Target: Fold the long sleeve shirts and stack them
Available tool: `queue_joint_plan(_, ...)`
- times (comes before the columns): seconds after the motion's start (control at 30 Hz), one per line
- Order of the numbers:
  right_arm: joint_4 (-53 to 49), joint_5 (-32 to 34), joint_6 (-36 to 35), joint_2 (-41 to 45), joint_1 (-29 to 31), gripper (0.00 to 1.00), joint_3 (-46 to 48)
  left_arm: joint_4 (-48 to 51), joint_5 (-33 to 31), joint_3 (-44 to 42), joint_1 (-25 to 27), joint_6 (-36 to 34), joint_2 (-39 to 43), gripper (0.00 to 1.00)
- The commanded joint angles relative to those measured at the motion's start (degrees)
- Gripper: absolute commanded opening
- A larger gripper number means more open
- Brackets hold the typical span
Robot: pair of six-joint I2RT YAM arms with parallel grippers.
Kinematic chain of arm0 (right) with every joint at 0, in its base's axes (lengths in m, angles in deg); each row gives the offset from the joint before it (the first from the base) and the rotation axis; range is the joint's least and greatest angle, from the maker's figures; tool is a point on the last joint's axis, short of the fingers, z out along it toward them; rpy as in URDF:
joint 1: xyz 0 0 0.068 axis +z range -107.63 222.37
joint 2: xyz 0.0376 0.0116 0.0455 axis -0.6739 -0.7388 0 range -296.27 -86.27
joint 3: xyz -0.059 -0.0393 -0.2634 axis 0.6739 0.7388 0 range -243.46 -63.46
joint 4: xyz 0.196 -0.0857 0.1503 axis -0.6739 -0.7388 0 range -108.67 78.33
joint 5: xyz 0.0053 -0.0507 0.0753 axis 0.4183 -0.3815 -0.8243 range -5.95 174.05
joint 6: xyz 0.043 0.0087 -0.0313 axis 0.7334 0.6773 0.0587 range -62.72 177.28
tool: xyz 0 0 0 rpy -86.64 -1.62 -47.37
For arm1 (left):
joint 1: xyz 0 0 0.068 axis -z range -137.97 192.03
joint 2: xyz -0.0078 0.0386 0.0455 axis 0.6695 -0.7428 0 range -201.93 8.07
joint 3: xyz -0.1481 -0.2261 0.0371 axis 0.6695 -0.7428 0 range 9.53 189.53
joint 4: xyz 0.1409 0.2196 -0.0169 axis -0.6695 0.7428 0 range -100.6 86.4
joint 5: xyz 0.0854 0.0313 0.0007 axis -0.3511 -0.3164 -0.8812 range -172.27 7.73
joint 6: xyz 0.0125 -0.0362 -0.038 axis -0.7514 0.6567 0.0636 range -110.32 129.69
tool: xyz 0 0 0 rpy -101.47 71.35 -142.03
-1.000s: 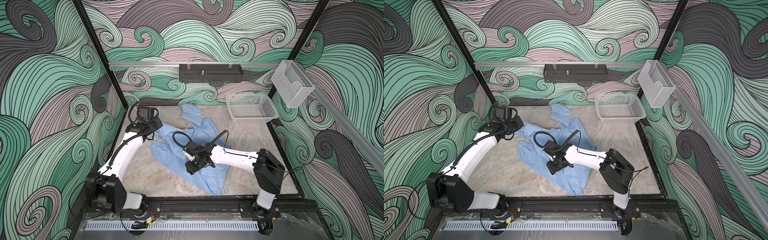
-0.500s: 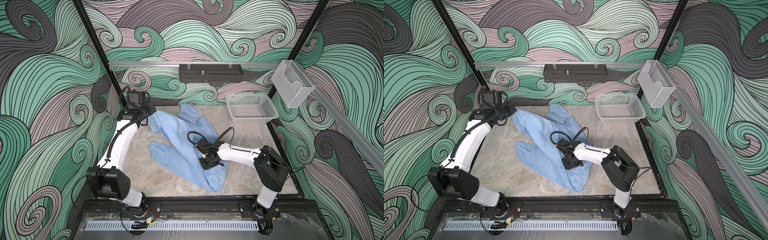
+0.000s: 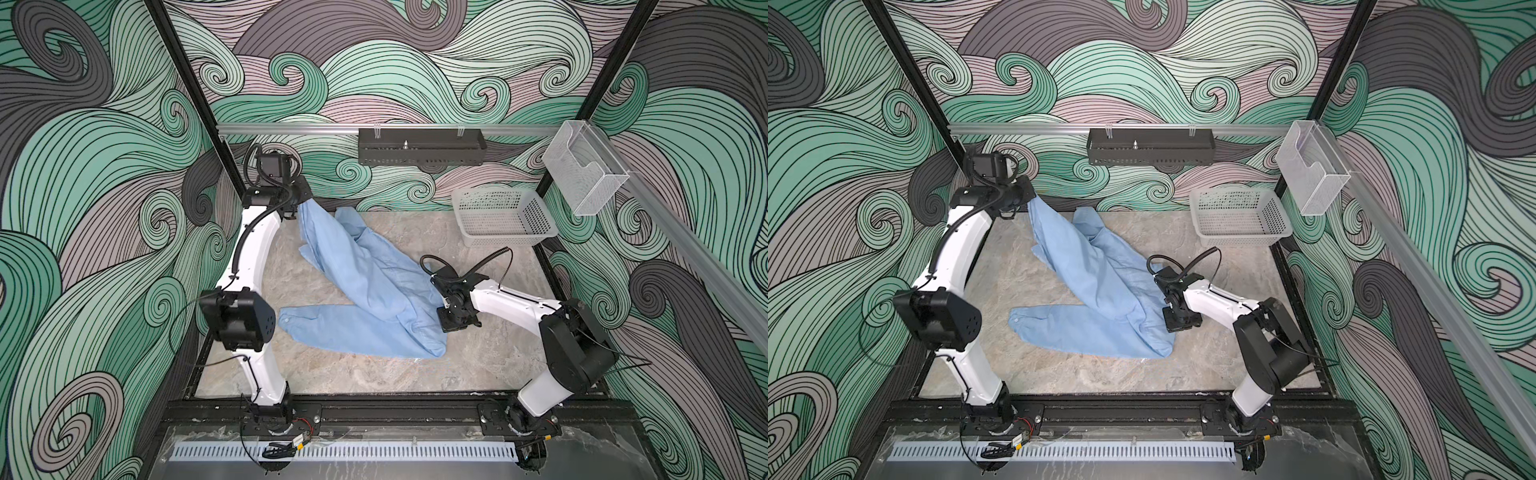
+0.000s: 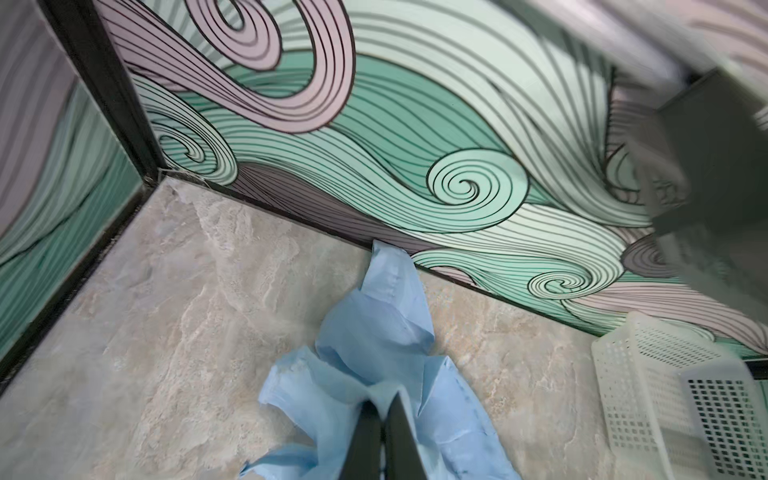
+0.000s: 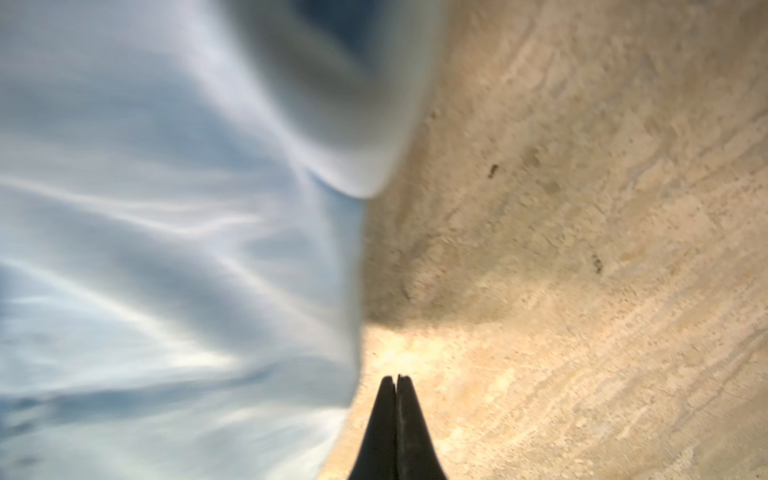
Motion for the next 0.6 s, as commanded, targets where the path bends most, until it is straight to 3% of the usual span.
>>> queue_joint_plan(0.0,-1.05,-1.54,-1.93,1.3,-0.18,0.16,-1.51,2.98,3.79,5.01,-0.37,-0.92,-5.7,0.0)
queue_joint_plan(0.13,-0.18,-3.78,-2.04,4.67,-0.2,0.55,-4.55,2.49,3.16,6.53,-1.01,0.13,-7.08,0.0)
queue_joint_plan(0.2,0.0,-3.12,-1.52,4.99,-0.17,0.65,-6.62,2.52,3.88,7.07,-1.74,0.58,-6.78,0.0)
queue_joint_plan(0.4,1.26,-6.05,-1.48,0.71,0.74,0.71,-13.44,5.26,10.04,5.75,-2.51,0.85,0.8,0.0)
queue_joint_plan(0.5,7.28,-7.03,-5.13,2.46,5.7,0.72,-13.84,3.81,13.3,1.12,-2.28,1.38,9.56,0.0)
queue_joint_plan(0.57,16.41,-6.27,-10.18,5.23,10.68,0.72,-11.15,4.42,14.34,0.01,-1.77,2.12,14.21,0.0)
